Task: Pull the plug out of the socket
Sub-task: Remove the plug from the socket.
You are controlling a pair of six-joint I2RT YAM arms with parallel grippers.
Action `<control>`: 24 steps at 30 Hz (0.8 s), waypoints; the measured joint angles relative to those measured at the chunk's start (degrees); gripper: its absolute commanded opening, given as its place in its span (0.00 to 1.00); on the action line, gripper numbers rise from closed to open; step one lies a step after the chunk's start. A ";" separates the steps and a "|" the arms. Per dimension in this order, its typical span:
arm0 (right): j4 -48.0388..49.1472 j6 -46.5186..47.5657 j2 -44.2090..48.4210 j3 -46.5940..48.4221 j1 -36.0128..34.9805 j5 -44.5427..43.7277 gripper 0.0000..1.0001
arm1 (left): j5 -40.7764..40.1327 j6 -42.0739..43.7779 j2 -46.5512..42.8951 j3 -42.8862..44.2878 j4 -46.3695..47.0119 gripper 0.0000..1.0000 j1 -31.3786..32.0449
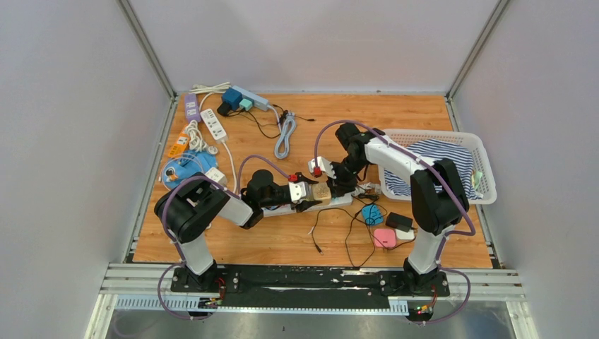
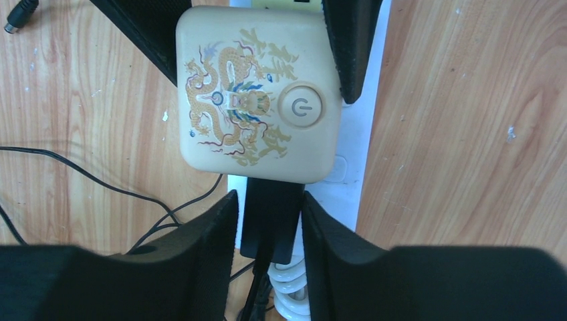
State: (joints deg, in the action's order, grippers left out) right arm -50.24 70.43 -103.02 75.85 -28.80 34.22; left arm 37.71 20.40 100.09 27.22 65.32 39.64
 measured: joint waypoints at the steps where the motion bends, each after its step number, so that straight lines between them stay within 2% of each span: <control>1: 0.33 -0.09 0.00 -0.02 0.00 -0.09 0.25 | -0.04 -0.02 0.00 0.00 0.00 0.06 0.00; 8: 0.98 -0.04 0.02 -0.02 0.11 -0.09 0.02 | -0.07 -0.02 0.00 0.00 0.02 0.06 0.00; 16: 1.62 -1.22 0.13 -0.33 0.59 0.22 0.00 | -0.07 -0.04 0.00 0.00 0.02 0.06 0.00; 20: -0.22 4.39 0.13 -0.33 0.74 1.62 0.00 | -0.02 0.02 0.00 0.00 0.04 0.06 0.11; 24: -0.48 5.20 0.13 -0.33 0.79 1.51 0.00 | -0.04 0.00 0.00 0.00 0.07 0.06 0.31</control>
State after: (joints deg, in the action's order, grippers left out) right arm -50.72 75.64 -102.89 75.53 -28.01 35.73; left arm 37.67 20.40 100.09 27.22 65.39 39.94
